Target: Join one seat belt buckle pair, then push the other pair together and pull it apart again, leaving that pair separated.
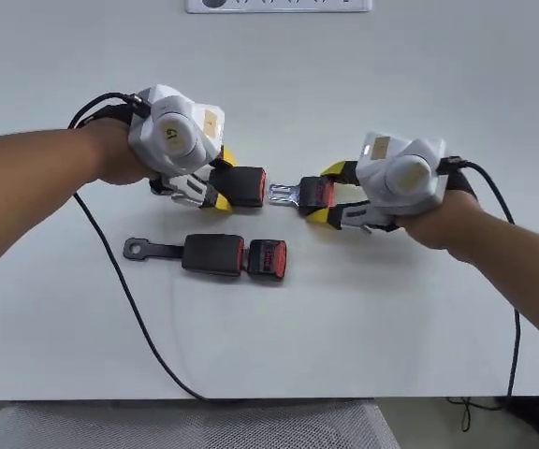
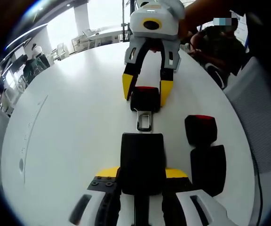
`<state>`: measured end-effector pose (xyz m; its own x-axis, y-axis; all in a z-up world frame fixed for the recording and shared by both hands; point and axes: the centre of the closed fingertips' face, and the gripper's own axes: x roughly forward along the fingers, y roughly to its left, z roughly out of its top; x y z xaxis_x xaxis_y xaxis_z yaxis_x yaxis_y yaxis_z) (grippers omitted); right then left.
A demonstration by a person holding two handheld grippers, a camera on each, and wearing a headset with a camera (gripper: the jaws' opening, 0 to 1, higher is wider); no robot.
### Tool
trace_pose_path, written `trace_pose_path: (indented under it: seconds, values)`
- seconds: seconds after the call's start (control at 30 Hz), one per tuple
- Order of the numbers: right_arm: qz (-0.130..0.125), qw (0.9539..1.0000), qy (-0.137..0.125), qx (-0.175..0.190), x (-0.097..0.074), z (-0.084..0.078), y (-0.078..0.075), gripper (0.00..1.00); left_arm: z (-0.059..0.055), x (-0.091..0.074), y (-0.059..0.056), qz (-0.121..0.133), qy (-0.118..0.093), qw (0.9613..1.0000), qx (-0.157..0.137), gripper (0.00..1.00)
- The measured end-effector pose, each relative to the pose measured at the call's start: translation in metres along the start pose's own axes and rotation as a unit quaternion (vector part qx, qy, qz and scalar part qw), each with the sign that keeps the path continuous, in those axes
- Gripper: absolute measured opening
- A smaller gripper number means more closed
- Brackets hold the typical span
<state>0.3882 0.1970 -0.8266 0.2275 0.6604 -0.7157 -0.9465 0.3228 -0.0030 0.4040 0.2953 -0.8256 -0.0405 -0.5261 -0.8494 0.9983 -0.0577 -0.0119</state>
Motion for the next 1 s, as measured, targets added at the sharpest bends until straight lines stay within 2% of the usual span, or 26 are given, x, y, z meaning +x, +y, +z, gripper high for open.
trace_pose_path:
  seconds: [0.37,0.7,1.0]
  values:
    - [-0.003,1.0,-0.006,0.0,-0.022,-0.021,-0.003,0.36,0.0,0.0,0.001,0.0,0.002,1.0,-0.002,0.34]
    - [-0.002,1.0,0.0,0.002,-0.042,-0.044,-0.008,0.37,0.0,0.0,0.001,0.001,0.006,1.0,-0.004,0.34]
    - [-0.004,0.9997,0.013,0.02,-0.065,-0.067,-0.011,0.37,0.001,0.0,0.0,0.0,0.005,1.0,-0.003,0.34]
